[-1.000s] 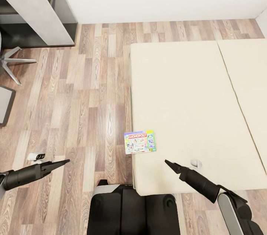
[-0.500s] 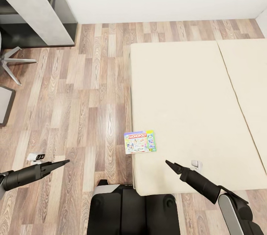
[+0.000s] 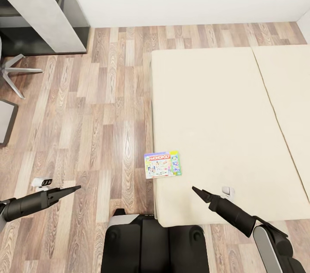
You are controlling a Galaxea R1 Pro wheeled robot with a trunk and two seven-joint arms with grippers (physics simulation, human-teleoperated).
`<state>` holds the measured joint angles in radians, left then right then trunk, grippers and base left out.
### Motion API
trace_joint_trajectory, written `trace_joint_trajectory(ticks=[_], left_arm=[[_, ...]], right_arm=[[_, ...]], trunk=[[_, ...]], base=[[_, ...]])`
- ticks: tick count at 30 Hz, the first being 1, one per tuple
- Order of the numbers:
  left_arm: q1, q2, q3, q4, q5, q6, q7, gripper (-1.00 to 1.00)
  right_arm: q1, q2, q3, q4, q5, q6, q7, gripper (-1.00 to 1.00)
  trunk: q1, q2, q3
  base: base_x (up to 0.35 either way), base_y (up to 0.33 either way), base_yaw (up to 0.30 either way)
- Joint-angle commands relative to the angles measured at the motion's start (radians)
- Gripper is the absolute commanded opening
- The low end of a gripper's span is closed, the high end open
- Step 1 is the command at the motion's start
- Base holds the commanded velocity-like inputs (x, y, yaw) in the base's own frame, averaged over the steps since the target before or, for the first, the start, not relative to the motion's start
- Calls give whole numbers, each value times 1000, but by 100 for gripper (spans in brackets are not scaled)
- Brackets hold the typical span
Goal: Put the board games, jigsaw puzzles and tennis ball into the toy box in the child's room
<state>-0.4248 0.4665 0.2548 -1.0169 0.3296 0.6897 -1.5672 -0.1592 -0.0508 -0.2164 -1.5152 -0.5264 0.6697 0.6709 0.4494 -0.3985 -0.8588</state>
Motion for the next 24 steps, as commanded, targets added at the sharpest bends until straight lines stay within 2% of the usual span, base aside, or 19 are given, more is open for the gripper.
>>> trace_joint_trajectory(ticks=[1, 17, 24], left_arm=[[0, 0, 0, 0, 0, 11, -4, 100], [0, -1, -2, 0, -1, 11, -4, 100], [0, -1, -2, 0, -1, 10, -4, 100]], right_arm=[[0, 0, -1, 0, -4, 7, 1, 100], [0, -1, -4, 0, -12, 8, 1, 100], [2, -1, -11, 0, -11, 8, 0, 100]], trunk=[[1, -1, -1], [1, -1, -1], [1, -1, 8]], base=[[-7, 0, 0], [-1, 0, 0], [0, 0, 0]])
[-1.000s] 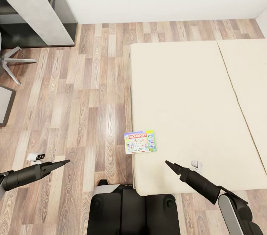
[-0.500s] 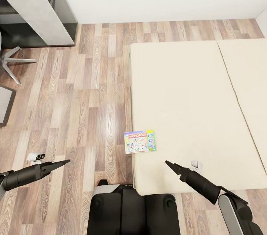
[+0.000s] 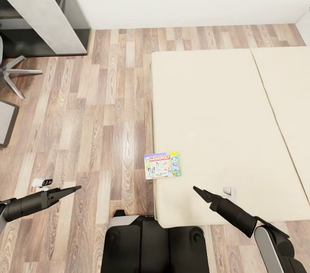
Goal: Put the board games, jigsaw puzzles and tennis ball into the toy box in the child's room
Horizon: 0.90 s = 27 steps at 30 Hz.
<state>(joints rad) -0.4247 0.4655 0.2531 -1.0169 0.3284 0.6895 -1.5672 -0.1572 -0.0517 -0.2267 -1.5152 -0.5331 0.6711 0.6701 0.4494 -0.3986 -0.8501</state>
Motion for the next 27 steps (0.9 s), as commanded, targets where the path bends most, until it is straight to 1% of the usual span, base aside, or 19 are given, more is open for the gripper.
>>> trace_joint_trajectory(ticks=[1, 27], left_arm=[[0, 0, 0, 0, 0, 10, -4, 100], [0, 1, 0, 0, 0, 10, -4, 100]], right_arm=[[0, 0, -1, 0, -4, 7, 1, 100], [1, 0, -2, 0, -5, 7, 2, 100]], trunk=[[1, -1, 1], [1, -1, 44]], base=[[0, 0, 0], [0, 0, 0]])
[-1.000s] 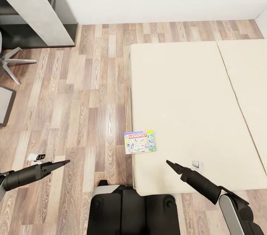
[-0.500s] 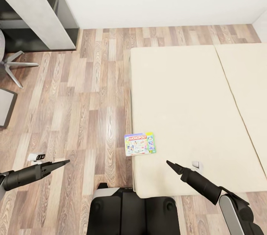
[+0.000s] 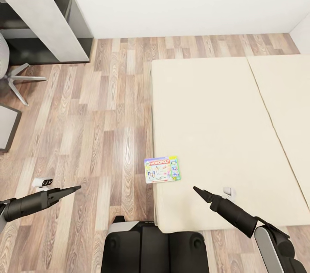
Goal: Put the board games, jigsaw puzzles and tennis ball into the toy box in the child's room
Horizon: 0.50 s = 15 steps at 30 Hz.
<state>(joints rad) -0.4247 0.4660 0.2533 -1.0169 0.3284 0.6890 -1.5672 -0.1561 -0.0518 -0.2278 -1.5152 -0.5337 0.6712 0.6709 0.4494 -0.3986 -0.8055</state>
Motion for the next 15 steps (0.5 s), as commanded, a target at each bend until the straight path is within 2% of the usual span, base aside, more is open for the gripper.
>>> trace_joint_trajectory(ticks=[1, 15], left_arm=[[0, 0, 0, 0, 0, 11, -4, 100], [0, 0, 0, 0, -1, 11, -4, 100]], right_arm=[[0, 0, -1, 0, -4, 7, 1, 100], [0, 1, -1, 0, -1, 7, 0, 100]], trunk=[[1, -1, 1], [1, -1, 24]], base=[[0, 0, 0], [0, 0, 0]])
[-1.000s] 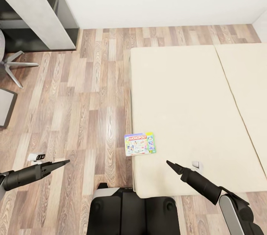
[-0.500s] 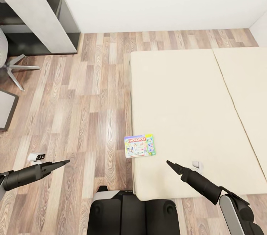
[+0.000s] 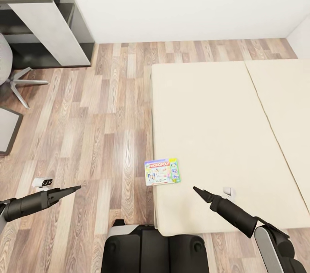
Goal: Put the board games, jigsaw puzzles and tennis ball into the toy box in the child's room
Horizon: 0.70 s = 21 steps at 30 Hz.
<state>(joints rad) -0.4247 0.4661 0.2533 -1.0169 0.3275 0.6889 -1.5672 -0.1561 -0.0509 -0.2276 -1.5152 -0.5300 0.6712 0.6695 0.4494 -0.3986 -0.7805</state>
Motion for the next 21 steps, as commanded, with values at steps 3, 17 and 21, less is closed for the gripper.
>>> trace_joint_trajectory(ticks=[3, 17, 21], left_arm=[[0, 0, 0, 0, 0, 11, -4, 100], [0, 1, 1, 0, -1, 11, -4, 100], [0, 2, 1, 0, -1, 11, -4, 100]], right_arm=[[0, 0, -1, 0, -3, 7, 1, 100], [0, 0, -1, 0, -2, 7, -1, 100], [0, 0, -1, 0, -1, 7, -1, 100]], trunk=[[1, -1, 4], [1, -1, 27], [1, -1, 34]], base=[[0, 0, 0], [0, 0, 0], [0, 0, 0]])
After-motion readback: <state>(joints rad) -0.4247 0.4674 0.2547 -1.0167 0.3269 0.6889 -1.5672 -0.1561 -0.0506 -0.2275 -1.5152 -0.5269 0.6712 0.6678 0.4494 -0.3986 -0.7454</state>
